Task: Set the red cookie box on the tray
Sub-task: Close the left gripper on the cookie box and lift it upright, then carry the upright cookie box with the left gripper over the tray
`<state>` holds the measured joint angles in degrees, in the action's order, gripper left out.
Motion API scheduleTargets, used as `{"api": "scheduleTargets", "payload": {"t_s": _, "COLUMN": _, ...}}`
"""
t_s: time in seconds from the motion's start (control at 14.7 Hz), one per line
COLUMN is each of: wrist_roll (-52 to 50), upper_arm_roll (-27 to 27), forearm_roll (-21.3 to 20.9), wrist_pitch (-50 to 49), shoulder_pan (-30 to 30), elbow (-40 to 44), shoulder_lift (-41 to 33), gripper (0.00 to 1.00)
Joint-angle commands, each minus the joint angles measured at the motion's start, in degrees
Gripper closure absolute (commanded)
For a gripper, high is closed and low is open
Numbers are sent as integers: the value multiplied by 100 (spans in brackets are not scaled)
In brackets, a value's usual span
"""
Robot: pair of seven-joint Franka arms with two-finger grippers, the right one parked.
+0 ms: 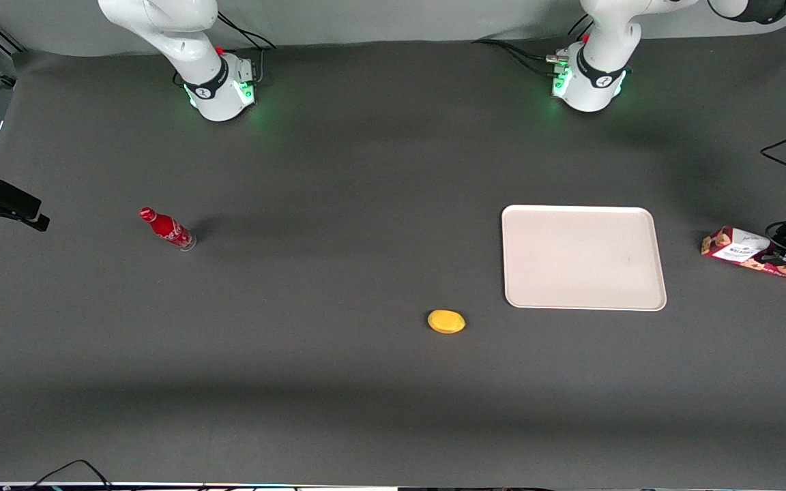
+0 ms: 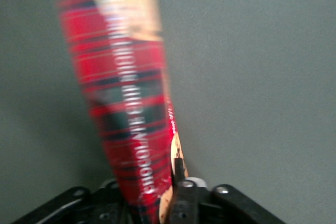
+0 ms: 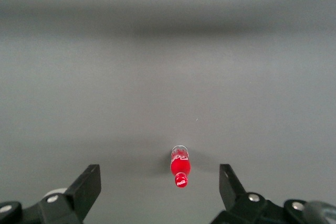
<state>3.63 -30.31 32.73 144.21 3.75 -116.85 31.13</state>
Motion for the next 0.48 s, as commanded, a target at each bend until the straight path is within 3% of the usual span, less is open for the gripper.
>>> {"api": "scheduleTargets", "payload": {"t_s": 0.0, "wrist_roll": 59, "upper_arm_roll": -63, "forearm_roll": 94, "wrist_pitch": -383, "shoulder_pan": -76, "elbow": 310, "shoulder_lift": -185, "gripper": 100}}
{"api": "scheduleTargets", "payload": {"t_s": 0.14, "wrist_roll": 41, "upper_arm_roll": -89, "forearm_roll": -11, "wrist_pitch": -1006, "shoulder_pan": -102, "elbow": 653, "shoulder_lift": -414, "gripper": 100}}
{"api": "scheduleTargets", "payload": {"t_s": 0.41, "wrist_roll": 6, "upper_arm_roll": -45, "forearm_roll": -1397, "wrist_pitch": -2709, "shoulder_pan": -172, "elbow": 1750, "shoulder_lift": -950, "gripper": 100}}
